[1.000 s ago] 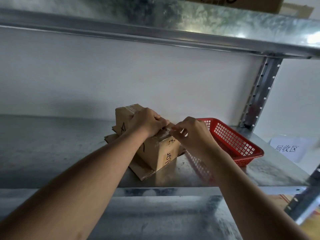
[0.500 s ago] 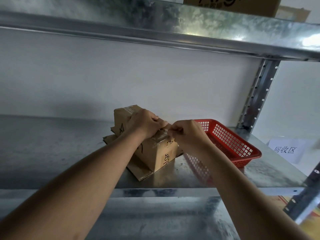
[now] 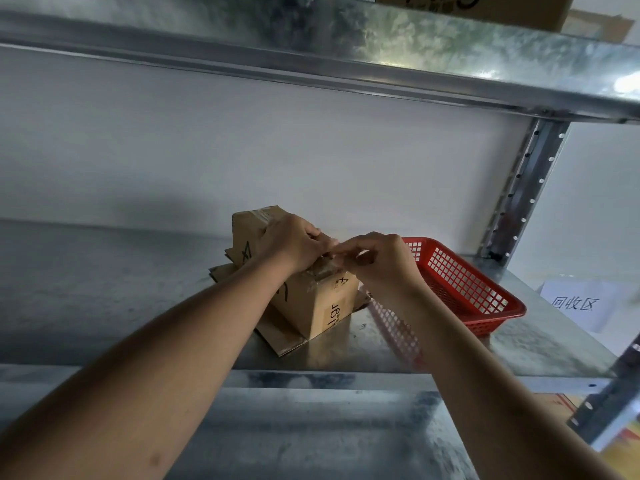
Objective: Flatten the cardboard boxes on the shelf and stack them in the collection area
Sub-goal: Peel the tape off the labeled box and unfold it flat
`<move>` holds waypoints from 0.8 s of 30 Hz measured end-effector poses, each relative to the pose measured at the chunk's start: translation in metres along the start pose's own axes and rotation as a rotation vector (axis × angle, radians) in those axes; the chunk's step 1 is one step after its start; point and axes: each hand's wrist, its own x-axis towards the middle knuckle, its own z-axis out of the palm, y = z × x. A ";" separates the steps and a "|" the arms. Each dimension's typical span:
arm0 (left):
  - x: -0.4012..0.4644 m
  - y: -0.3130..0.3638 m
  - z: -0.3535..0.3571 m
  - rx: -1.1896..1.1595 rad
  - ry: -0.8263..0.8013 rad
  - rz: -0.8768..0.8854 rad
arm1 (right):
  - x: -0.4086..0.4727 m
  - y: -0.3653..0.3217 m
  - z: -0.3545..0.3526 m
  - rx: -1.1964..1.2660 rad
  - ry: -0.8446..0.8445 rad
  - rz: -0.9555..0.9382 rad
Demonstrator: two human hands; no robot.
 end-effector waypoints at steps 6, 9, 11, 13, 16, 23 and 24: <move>0.000 -0.001 0.000 0.006 -0.032 -0.003 | -0.003 0.001 0.004 -0.197 -0.025 -0.087; -0.002 0.000 0.000 0.006 -0.032 -0.007 | -0.003 -0.001 0.004 -0.227 -0.066 -0.082; -0.003 0.001 -0.004 -0.005 -0.050 -0.009 | -0.001 -0.001 0.007 -0.198 -0.045 -0.073; -0.005 0.001 -0.010 0.007 -0.143 -0.013 | 0.000 -0.002 0.009 -0.191 -0.035 -0.074; -0.009 -0.005 -0.020 0.188 -0.317 -0.053 | 0.004 -0.001 0.005 -0.156 -0.056 -0.013; -0.026 -0.015 -0.047 0.395 -0.444 -0.059 | 0.007 -0.003 0.011 0.340 -0.029 0.180; -0.027 -0.014 -0.046 0.416 -0.428 -0.047 | 0.008 -0.003 0.013 0.321 -0.020 0.184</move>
